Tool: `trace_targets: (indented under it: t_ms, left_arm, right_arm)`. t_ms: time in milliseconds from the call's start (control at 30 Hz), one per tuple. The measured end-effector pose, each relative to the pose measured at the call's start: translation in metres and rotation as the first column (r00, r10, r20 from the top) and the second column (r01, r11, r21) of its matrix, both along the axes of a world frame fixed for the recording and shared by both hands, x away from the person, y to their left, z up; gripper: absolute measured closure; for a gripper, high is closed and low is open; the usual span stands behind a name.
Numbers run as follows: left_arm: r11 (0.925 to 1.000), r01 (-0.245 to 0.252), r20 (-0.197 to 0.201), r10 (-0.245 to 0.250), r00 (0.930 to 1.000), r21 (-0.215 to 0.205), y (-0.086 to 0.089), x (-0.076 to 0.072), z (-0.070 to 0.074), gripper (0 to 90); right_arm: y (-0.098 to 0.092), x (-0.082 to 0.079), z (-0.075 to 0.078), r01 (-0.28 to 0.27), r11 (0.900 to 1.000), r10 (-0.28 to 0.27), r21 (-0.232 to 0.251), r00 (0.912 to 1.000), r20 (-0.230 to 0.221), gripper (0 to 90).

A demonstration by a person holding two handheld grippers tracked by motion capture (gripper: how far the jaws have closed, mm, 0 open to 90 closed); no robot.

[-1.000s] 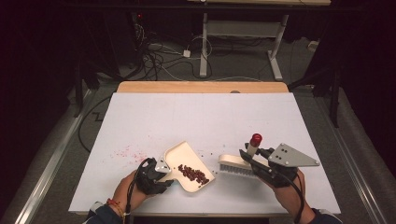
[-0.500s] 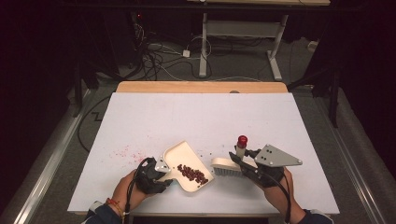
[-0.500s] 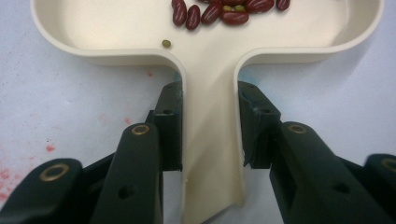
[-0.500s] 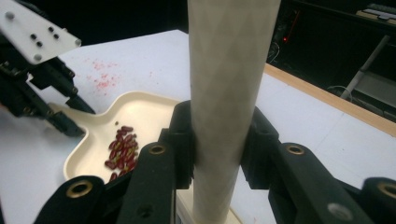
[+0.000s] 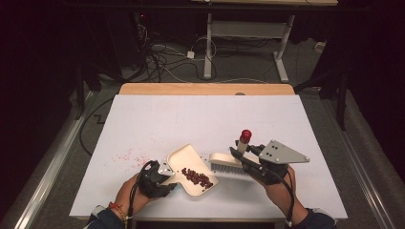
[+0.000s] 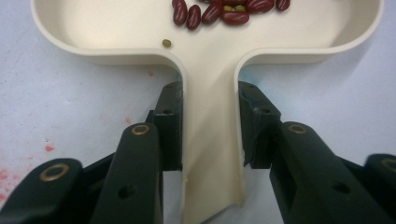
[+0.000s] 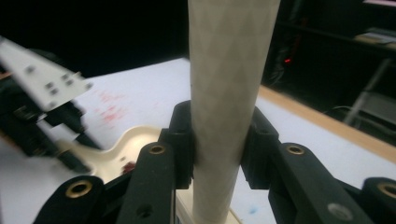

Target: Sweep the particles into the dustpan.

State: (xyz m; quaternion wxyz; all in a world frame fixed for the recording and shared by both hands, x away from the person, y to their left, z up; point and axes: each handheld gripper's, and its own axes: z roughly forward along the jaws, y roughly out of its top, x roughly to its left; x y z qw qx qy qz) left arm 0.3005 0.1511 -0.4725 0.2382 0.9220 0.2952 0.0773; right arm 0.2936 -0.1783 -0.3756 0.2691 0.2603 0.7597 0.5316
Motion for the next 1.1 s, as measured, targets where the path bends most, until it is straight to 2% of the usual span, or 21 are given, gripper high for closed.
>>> trace_targets:
  t_ms: [67,167,233,333,367,467,533,633,700,800,867,1000,1100]
  left_arm:
    - [1.0000,-0.004,-0.004,0.004,1.0000,-0.002,0.001,0.001,0.000,63.3]
    - [1.0000,-0.005,-0.002,0.005,1.0000,-0.002,0.001,0.001,0.001,63.2]
    - [1.0000,-0.007,-0.004,0.007,1.0000,-0.001,0.001,0.001,0.000,63.2]
    - [1.0000,-0.008,-0.006,0.008,0.9999,-0.004,0.001,0.002,0.000,63.3]
    - [1.0000,-0.008,-0.007,0.008,0.9999,-0.004,0.002,0.002,0.000,63.3]
    - [0.9999,-0.013,-0.009,0.013,0.9999,-0.007,0.004,0.002,0.000,63.3]
    - [0.9997,-0.020,-0.010,0.020,0.9997,-0.010,0.006,0.002,-0.001,63.2]
    - [0.9996,-0.025,-0.015,0.025,0.9996,-0.014,0.007,0.003,-0.001,63.2]
    - [0.9996,-0.027,-0.011,0.027,0.9996,-0.010,0.006,0.003,-0.001,63.3]
    - [0.9996,-0.028,-0.013,0.028,0.9995,-0.010,0.006,0.004,-0.001,63.3]
    - [0.9996,-0.028,-0.013,0.027,0.9995,-0.009,0.006,0.004,-0.001,63.2]
    - [0.9996,-0.027,-0.012,0.027,0.9996,-0.007,0.006,0.004,-0.001,63.2]
    - [0.9996,-0.026,-0.009,0.026,0.9996,-0.008,0.006,0.003,0.000,63.3]
  right_arm:
    - [-0.003,0.007,0.000,0.056,0.998,-0.055,-0.013,0.9980,0.032,70.2]
    - [0.001,0.018,-0.007,0.135,0.990,-0.132,-0.039,0.9887,0.070,70.3]
    - [0.005,0.028,-0.013,0.154,0.987,-0.151,-0.052,0.9866,0.063,70.3]
    - [0.014,0.035,-0.022,0.173,0.982,-0.167,-0.079,0.9827,0.081,70.3]
    - [0.016,0.036,-0.025,0.167,0.983,-0.161,-0.082,0.9844,0.070,70.3]
    - [0.023,0.031,-0.028,0.102,0.992,-0.101,-0.076,0.9948,0.012,70.3]
    - [0.028,0.022,-0.027,0.080,0.992,-0.079,-0.101,0.9968,0.013,70.3]
    - [0.035,0.014,-0.027,0.053,0.996,-0.055,-0.066,0.9981,-0.029,70.2]
    - [0.043,0.008,-0.028,0.046,0.996,-0.048,-0.076,0.9986,-0.021,70.2]
    - [0.053,0.003,-0.029,0.013,0.998,-0.014,-0.060,0.9995,-0.029,70.3]
    - [0.059,-0.001,-0.029,-0.001,0.998,-0.001,-0.063,0.9998,-0.019,70.3]
    - [0.062,-0.004,-0.026,-0.043,0.998,0.042,-0.036,0.9989,-0.020,70.4]
    - [0.062,-0.005,-0.023,-0.035,0.999,0.035,-0.039,0.9994,0.001,70.3]
